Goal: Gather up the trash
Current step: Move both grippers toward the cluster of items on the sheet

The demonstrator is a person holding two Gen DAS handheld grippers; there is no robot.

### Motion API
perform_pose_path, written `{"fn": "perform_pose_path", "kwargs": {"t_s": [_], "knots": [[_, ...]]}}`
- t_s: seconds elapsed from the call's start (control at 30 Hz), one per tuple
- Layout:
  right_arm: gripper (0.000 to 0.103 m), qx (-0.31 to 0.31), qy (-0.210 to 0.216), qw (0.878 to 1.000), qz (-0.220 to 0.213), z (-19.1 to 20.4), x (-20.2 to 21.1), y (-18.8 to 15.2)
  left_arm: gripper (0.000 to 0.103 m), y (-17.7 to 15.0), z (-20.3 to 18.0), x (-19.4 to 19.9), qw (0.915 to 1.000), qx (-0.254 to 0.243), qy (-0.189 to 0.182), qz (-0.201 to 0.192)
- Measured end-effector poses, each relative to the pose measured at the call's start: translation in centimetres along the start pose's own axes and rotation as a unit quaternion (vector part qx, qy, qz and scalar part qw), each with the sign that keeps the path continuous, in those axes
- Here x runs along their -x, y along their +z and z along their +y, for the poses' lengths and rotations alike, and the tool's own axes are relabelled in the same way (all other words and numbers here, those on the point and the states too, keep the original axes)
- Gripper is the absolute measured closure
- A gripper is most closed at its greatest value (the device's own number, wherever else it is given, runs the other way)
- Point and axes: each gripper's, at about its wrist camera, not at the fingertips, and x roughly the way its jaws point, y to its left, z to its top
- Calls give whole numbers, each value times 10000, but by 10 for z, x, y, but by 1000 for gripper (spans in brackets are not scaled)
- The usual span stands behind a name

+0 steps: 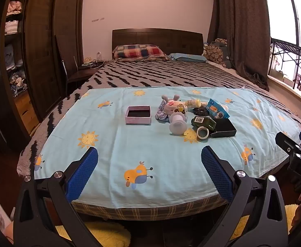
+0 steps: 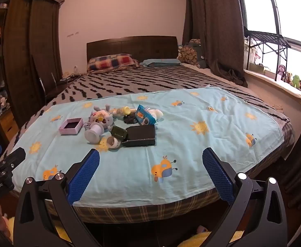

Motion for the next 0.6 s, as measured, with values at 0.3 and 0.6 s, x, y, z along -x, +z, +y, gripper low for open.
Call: {"fn": "perform_pose_path", "kwargs": {"t_s": [0.3, 0.6], "knots": [[3, -57, 92, 9999, 47, 1, -9, -1, 8, -2, 1, -4, 10000, 5, -8, 38], [3, -240, 428, 9987, 127, -3, -34, -7, 8, -1, 0, -22, 9999, -129, 34, 24]]}}
